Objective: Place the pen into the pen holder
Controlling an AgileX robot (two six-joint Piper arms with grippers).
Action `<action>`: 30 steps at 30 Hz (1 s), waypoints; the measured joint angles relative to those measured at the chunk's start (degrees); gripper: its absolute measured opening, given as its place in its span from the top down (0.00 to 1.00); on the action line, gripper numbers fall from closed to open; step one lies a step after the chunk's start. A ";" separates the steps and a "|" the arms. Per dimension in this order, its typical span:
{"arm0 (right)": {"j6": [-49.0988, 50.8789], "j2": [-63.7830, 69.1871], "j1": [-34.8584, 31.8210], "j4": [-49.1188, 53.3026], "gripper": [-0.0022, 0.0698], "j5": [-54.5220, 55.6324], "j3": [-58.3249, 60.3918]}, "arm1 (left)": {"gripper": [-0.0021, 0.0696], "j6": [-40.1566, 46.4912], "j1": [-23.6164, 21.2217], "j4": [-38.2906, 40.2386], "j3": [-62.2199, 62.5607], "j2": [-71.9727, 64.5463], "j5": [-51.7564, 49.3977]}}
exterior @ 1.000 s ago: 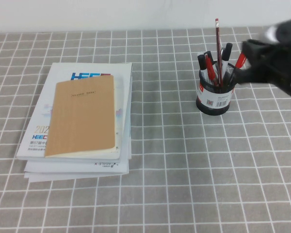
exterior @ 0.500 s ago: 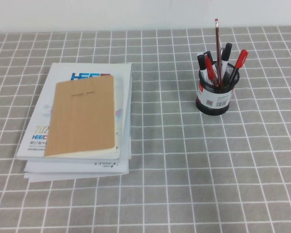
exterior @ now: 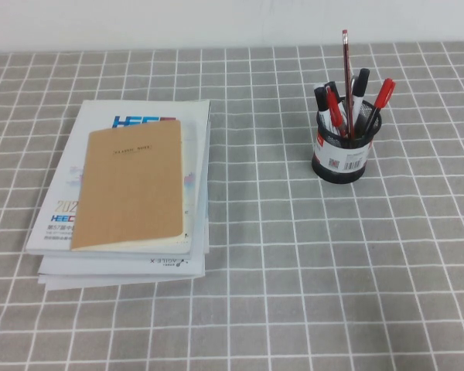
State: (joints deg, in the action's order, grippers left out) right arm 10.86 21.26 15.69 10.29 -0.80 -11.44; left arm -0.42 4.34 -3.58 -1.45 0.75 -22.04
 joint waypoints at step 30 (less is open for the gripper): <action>-7.35 -21.74 -11.70 -11.77 0.99 -20.18 12.98 | 0.98 0.00 0.00 0.00 0.00 0.00 0.00</action>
